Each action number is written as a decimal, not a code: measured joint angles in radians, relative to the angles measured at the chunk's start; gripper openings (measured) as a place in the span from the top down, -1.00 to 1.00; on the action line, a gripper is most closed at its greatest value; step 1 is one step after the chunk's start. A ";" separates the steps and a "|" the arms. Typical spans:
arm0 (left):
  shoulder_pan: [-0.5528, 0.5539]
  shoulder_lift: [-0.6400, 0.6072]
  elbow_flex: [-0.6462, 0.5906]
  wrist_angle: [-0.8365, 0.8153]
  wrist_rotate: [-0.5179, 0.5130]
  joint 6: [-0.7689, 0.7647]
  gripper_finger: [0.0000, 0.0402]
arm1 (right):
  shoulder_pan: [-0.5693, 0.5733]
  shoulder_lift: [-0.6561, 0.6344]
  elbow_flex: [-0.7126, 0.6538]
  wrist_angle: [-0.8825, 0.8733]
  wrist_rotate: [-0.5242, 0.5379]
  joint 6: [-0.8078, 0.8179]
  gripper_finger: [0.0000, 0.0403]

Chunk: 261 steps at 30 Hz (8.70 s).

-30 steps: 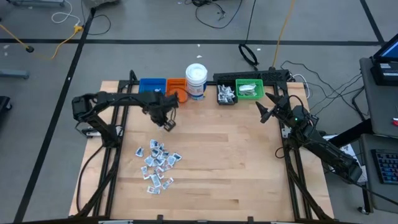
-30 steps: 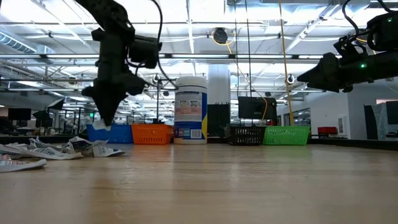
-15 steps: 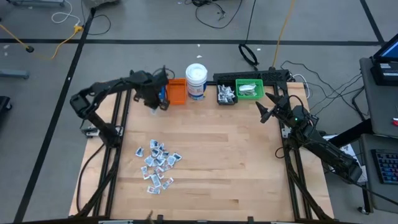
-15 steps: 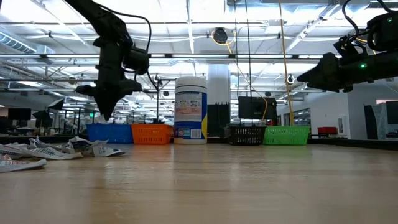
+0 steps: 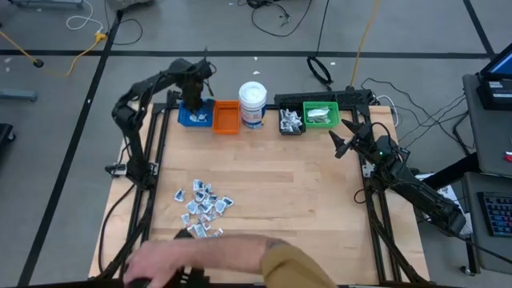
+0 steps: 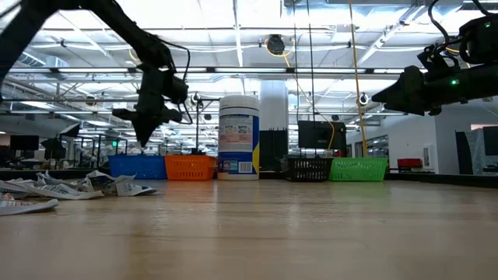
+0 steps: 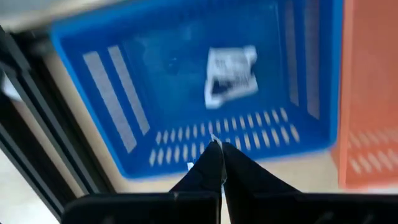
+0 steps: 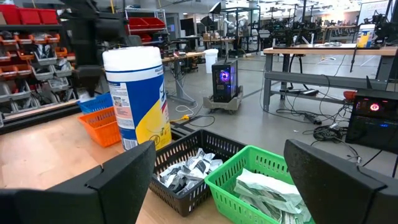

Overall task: Pick & Place First Aid Supplies
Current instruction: Put the alcohol pad into the blue bin

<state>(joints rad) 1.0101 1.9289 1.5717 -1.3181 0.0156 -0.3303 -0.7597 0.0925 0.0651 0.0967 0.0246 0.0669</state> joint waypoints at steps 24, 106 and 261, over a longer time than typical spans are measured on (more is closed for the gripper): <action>0.008 0.102 0.089 0.050 -0.008 0.055 -0.20 | 0.000 0.000 0.000 0.000 0.000 0.000 -0.75; -0.750 -0.392 -0.779 0.350 0.104 -0.452 0.95 | 0.000 0.000 0.000 0.000 0.000 0.000 -0.75; -0.926 -0.412 -0.921 0.377 0.350 -0.823 0.90 | 0.000 0.000 0.000 0.000 0.000 0.000 -0.75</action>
<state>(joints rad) 0.0837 1.5166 0.6506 -0.9409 0.3656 -1.1538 -0.7599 0.0929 0.0653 0.0969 0.0246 0.0668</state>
